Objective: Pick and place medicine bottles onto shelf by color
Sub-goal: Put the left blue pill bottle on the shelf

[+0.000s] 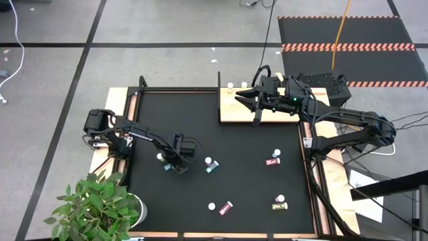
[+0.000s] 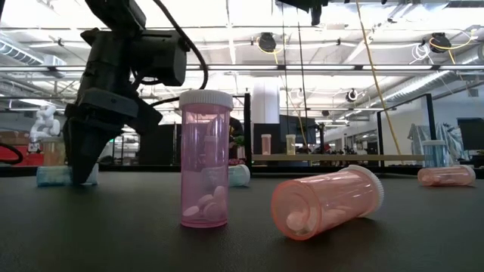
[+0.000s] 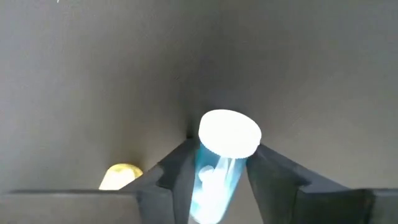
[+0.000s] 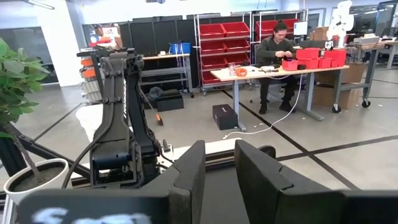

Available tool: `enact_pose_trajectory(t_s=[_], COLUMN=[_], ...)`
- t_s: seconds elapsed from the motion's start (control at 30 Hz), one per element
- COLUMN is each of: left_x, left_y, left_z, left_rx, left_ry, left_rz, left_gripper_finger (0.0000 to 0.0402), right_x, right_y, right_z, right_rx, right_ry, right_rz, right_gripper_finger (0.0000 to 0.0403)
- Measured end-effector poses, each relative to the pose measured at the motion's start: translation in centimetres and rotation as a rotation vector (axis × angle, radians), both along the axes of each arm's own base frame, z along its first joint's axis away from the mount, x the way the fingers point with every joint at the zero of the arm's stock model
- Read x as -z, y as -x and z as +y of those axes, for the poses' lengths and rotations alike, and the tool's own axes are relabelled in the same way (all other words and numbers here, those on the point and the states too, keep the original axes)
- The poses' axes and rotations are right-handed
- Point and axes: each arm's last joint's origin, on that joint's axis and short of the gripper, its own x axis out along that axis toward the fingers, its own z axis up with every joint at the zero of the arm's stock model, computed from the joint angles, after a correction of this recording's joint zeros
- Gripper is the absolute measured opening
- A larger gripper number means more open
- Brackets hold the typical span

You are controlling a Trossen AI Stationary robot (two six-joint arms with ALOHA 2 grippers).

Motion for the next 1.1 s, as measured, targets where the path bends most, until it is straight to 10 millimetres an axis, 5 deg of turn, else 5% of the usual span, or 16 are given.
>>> enact_pose_trajectory(t_s=[0.27, 0.5, 0.73, 0.93, 1.1], left_x=[-0.7, -3.1, -7.8, -13.0, -16.8], left_y=[-1.0, -3.2, -6.2, -8.4, -9.5], left_z=[0.6, 0.8, 1.5, 1.9, 2.2], left_rx=[-0.056, 0.0, 0.15, 0.364, 0.545], left_ry=[0.003, 0.006, -0.063, -0.246, -0.356], left_rz=[-0.055, -0.171, -0.383, -0.579, -0.721], left_gripper_finger=[0.011, 0.0111, 0.0111, 0.0111, 0.0111], right_x=[-1.2, -1.0, 2.9, 3.0, 2.8], right_y=[2.0, 3.7, 3.0, 2.6, 2.2], right_z=[-0.6, -2.3, -3.3, -2.3, -0.8], right_rx=[0.108, 0.118, 0.034, -0.151, -0.301], right_ry=[0.114, -0.029, -0.237, -0.37, -0.253], right_rz=[-0.017, 0.014, 0.299, 0.3, 0.302], right_gripper_finger=[0.0079, 0.0079, 0.0094, 0.0154, 0.0204])
